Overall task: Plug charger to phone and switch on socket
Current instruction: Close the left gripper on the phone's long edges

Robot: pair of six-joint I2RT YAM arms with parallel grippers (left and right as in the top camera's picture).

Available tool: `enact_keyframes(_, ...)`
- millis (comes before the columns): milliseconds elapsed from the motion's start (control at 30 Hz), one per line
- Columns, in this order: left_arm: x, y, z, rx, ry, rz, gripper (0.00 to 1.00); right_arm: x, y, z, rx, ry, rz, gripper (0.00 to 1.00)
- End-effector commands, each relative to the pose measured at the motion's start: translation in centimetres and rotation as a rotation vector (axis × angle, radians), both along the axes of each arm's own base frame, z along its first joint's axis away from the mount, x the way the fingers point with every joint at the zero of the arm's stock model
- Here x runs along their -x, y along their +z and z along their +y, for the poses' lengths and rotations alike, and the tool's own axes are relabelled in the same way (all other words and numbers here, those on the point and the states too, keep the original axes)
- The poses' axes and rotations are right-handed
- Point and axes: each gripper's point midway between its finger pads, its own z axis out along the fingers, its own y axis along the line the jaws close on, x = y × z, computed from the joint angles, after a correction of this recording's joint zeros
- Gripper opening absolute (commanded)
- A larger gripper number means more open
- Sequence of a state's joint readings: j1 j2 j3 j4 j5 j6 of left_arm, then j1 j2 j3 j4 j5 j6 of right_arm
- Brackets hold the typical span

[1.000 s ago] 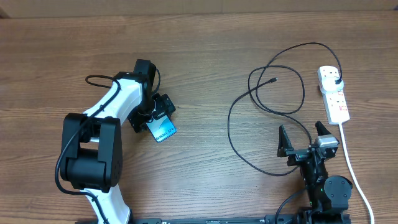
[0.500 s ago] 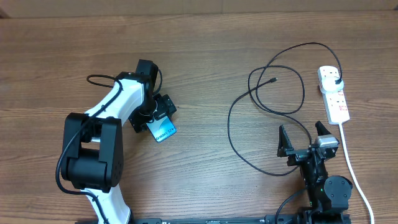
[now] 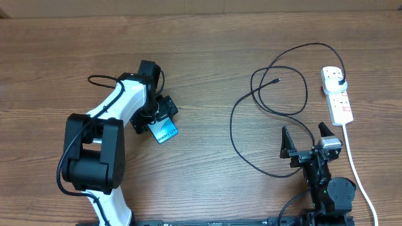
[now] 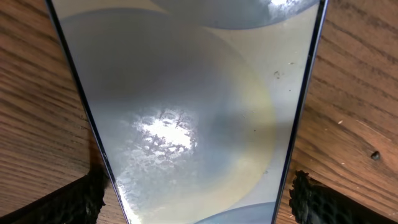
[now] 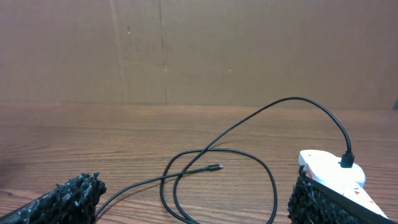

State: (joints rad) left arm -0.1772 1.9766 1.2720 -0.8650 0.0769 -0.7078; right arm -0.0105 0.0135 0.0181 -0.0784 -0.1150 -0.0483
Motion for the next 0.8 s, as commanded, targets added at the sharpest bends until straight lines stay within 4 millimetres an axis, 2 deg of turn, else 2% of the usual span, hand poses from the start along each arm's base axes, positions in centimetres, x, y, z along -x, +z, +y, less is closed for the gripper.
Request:
enact_keyframes(0,2.4,-4.1,2.0,-0.071,0.021,0.110,1.00,0.0,-0.2,-0.1,0.002,-0.006,-0.005,1.00)
enact_keyframes(333,2.3,-4.1,2.0,-0.070,0.020,0.107,0.86,0.0,-0.2,-0.1,0.002,-0.006,-0.005,1.00)
enact_keyframes(567,1.6,-4.2,1.9,-0.062,-0.052,0.075,0.86,0.0,-0.2,-0.1,0.002,-0.006,-0.005,1.00)
enact_keyframes(767,1.4,-4.2,2.0,-0.071,-0.061,0.064,0.96,0.0,-0.2,-0.1,0.002,-0.006,-0.005,1.00)
